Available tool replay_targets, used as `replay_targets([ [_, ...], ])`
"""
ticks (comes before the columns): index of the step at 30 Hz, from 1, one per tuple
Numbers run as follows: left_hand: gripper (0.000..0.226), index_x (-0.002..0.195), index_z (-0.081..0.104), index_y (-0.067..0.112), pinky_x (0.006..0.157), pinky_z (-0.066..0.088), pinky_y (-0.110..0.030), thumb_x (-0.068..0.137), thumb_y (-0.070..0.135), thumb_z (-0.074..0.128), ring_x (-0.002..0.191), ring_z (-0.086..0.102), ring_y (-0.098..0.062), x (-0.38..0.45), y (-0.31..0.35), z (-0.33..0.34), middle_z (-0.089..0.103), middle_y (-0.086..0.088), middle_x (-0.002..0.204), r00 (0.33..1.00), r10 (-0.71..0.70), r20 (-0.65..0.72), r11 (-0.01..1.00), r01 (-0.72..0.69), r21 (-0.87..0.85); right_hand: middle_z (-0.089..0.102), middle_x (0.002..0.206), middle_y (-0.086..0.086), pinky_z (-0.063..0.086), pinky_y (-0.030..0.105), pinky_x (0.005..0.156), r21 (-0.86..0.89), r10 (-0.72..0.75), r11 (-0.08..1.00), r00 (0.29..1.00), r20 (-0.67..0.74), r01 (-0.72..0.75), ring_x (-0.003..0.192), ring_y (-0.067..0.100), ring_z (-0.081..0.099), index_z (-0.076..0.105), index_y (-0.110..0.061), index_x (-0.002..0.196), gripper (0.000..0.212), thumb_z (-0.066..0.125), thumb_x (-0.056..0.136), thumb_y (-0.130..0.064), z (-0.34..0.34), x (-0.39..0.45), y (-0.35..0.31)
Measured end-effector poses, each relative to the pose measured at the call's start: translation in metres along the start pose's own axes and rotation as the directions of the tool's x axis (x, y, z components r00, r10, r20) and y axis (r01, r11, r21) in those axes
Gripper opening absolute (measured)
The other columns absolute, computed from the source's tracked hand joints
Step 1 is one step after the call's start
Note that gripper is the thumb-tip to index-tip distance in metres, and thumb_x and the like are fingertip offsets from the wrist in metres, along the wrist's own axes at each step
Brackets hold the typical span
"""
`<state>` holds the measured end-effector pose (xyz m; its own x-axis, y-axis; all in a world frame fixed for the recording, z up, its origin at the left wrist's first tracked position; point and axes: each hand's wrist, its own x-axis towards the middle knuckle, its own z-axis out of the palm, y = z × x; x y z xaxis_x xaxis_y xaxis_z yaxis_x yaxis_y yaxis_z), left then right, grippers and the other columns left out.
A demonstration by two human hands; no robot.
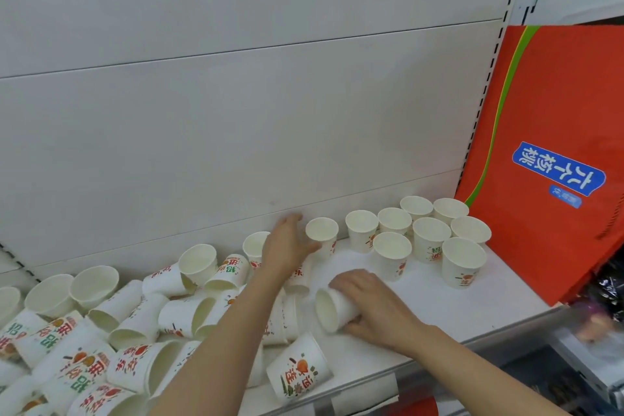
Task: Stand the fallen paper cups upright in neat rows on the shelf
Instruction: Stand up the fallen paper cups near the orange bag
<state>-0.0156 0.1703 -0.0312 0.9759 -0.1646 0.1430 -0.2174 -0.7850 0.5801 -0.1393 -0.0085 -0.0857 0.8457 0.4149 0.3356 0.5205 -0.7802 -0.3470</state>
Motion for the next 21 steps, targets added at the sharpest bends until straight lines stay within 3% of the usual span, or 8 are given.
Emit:
replay_targets([
  [4, 0.057, 0.127, 0.059, 0.023, 0.097, 0.044, -0.031, 0.076, 0.039, 0.078, 0.118, 0.055, -0.014, -0.019, -0.006, -0.031, 0.057, 0.004, 0.131, 0.997, 0.048, 0.056, 0.999, -0.048, 0.000, 0.050, 0.122, -0.013, 0.038, 0.020, 0.091, 0.319, 0.382, 0.892, 0.912, -0.150, -0.321, 0.114, 0.007, 0.046, 0.046, -0.026, 0.125, 0.063, 0.076, 0.070, -0.028, -0.006, 0.008, 0.005],
  [6, 0.054, 0.127, 0.061, 0.023, 0.096, 0.043, -0.028, 0.077, 0.037, 0.077, 0.117, 0.055, -0.012, -0.031, -0.009, -0.038, 0.058, 0.005, 0.130, 0.995, 0.055, 0.089, 0.998, -0.056, 0.014, 0.049, 0.124, -0.016, 0.038, 0.017, 0.089, 0.447, 0.477, 0.821, 0.857, -0.196, -0.356, 0.114, 0.004, 0.046, 0.042, -0.028, 0.127, 0.066, 0.078, 0.071, -0.024, -0.002, 0.017, 0.002],
  [9, 0.055, 0.129, 0.060, 0.025, 0.093, 0.041, -0.025, 0.078, 0.036, 0.076, 0.118, 0.054, -0.011, -0.047, -0.016, -0.038, 0.059, 0.006, 0.130, 0.995, 0.040, 0.094, 0.996, -0.047, 0.075, 0.038, 0.137, -0.012, 0.031, 0.022, 0.103, 0.568, 0.553, 0.741, 0.805, -0.213, -0.358, 0.126, 0.005, 0.035, 0.031, -0.019, 0.141, 0.079, 0.076, 0.076, -0.018, 0.008, 0.027, -0.001],
  [13, 0.055, 0.136, 0.052, 0.022, 0.100, 0.041, -0.031, 0.084, 0.030, 0.069, 0.126, 0.049, -0.016, -0.049, -0.016, -0.031, 0.053, 0.004, 0.138, 0.991, 0.054, 0.124, 0.977, -0.078, 0.199, 0.042, 0.129, -0.010, 0.031, 0.021, 0.098, 0.575, 0.574, 0.721, 0.797, -0.185, -0.386, 0.124, 0.011, 0.038, 0.035, -0.020, 0.137, 0.074, 0.076, 0.076, -0.015, 0.013, 0.031, 0.000],
  [17, 0.042, 0.128, 0.058, 0.018, 0.098, 0.042, -0.034, 0.087, 0.024, 0.063, 0.121, 0.049, -0.022, -0.038, -0.004, -0.023, 0.059, 0.000, 0.132, 0.986, 0.118, 0.117, 0.942, -0.148, 0.302, 0.036, 0.143, -0.011, 0.028, 0.020, 0.103, 0.507, 0.559, 0.765, 0.800, -0.217, -0.397, 0.135, 0.011, 0.030, 0.027, -0.019, 0.147, 0.085, 0.076, 0.078, -0.022, 0.010, 0.027, -0.005],
  [19, 0.041, 0.130, 0.060, 0.023, 0.097, 0.040, -0.031, 0.089, 0.024, 0.062, 0.121, 0.047, -0.021, -0.035, -0.004, -0.026, 0.060, 0.003, 0.130, 0.990, 0.137, 0.021, 0.944, -0.137, 0.299, 0.034, 0.145, -0.011, 0.022, 0.018, 0.107, 0.301, 0.442, 0.889, 0.816, -0.373, -0.344, 0.137, 0.011, 0.026, 0.028, -0.016, 0.148, 0.080, 0.073, 0.082, -0.026, 0.002, 0.028, -0.014],
  [21, 0.035, 0.126, 0.063, 0.026, 0.093, 0.040, -0.030, 0.090, 0.024, 0.061, 0.115, 0.049, -0.020, -0.034, -0.009, -0.036, 0.064, 0.004, 0.123, 0.986, 0.125, -0.109, 0.951, -0.088, 0.297, 0.046, 0.141, 0.000, 0.025, 0.023, 0.109, 0.065, 0.205, 0.977, 0.824, -0.528, -0.202, 0.131, 0.019, 0.035, 0.040, -0.011, 0.142, 0.069, 0.071, 0.082, -0.027, -0.006, 0.035, -0.020],
])
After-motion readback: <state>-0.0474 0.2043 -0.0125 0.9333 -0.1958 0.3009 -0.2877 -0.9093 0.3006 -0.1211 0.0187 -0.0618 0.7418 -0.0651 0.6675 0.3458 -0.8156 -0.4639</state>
